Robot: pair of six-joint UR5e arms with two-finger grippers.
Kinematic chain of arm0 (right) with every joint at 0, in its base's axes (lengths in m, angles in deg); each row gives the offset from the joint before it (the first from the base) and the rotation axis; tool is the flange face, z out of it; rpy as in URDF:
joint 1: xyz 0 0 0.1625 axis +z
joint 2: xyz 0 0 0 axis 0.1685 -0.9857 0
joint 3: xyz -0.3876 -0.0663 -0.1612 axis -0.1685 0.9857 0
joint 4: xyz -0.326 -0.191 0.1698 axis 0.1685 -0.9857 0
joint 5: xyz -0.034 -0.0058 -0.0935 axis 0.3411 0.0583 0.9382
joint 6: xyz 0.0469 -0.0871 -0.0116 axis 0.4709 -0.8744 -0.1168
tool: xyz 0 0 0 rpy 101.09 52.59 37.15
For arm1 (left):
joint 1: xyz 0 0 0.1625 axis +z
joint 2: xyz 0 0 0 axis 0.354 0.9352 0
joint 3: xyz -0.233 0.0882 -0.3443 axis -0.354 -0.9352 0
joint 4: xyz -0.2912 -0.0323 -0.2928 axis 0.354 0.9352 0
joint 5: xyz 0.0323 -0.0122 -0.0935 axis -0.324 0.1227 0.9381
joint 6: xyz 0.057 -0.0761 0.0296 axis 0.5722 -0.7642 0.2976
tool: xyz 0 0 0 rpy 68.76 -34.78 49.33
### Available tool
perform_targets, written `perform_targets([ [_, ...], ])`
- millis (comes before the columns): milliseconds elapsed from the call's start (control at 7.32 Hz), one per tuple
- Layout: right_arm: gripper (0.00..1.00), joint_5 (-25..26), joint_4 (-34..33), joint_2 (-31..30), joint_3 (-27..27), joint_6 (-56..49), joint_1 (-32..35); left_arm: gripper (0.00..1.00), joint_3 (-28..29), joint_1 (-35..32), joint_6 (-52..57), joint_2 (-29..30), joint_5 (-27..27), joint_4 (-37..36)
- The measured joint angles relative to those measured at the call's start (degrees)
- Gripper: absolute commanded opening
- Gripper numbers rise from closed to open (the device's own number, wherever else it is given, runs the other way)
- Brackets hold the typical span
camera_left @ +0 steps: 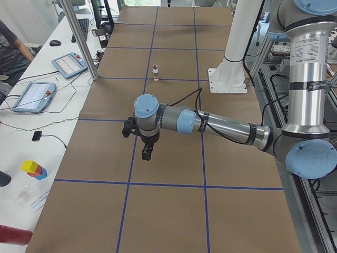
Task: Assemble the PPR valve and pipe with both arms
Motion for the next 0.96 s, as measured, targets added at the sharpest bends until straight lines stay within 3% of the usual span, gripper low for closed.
perform_targets([
  [410,1.00,1.72,0.00,-0.24,-0.05,0.05,-0.06,1.00,-0.28,-0.08,0.00,-0.06,1.73,-0.03],
  [956,1.00,-0.11,0.06,-0.26,-0.52,-0.36,-0.07,1.00,-0.35,-0.10,0.08,-0.05,2.45,0.54],
])
